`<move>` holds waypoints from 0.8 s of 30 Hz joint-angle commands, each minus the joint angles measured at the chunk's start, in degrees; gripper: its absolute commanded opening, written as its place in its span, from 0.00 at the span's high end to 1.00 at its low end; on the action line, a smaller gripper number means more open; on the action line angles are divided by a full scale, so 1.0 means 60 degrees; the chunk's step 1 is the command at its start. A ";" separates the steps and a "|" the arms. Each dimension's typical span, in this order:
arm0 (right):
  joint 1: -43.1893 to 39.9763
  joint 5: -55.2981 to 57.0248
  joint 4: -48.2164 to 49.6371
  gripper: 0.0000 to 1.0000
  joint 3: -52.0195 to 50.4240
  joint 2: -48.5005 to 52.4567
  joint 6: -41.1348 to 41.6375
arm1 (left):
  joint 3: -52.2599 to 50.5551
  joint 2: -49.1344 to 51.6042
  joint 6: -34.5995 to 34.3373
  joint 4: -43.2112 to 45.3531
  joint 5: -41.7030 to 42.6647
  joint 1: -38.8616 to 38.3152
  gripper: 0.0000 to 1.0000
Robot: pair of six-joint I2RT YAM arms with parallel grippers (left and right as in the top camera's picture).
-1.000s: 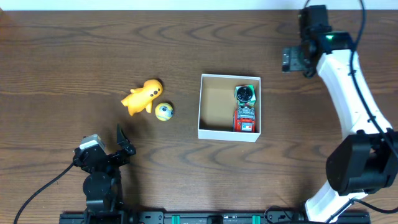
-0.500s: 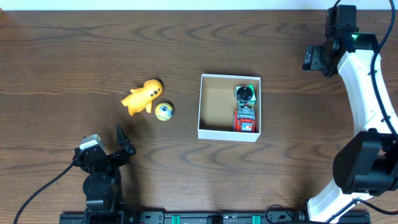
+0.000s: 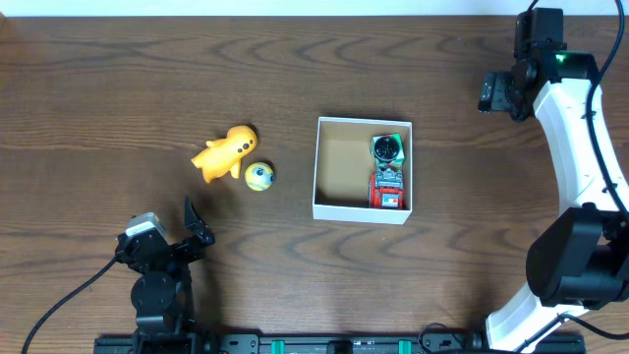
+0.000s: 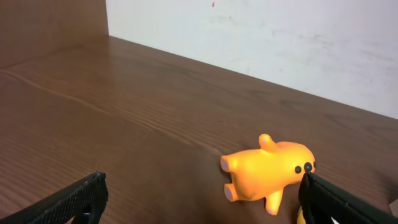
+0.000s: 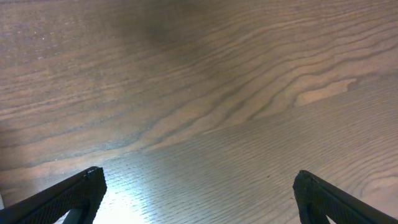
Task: Pack container
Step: 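Raise the right gripper back to the upper right and hold, then reach the left gripper forward to the orange duck toy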
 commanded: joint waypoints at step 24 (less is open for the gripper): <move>-0.0033 0.0131 -0.0007 0.01 0.0135 -0.0047 0.0109 | 0.0259 -0.0025 -0.0142 0.1661 0.0000 -0.0029 0.02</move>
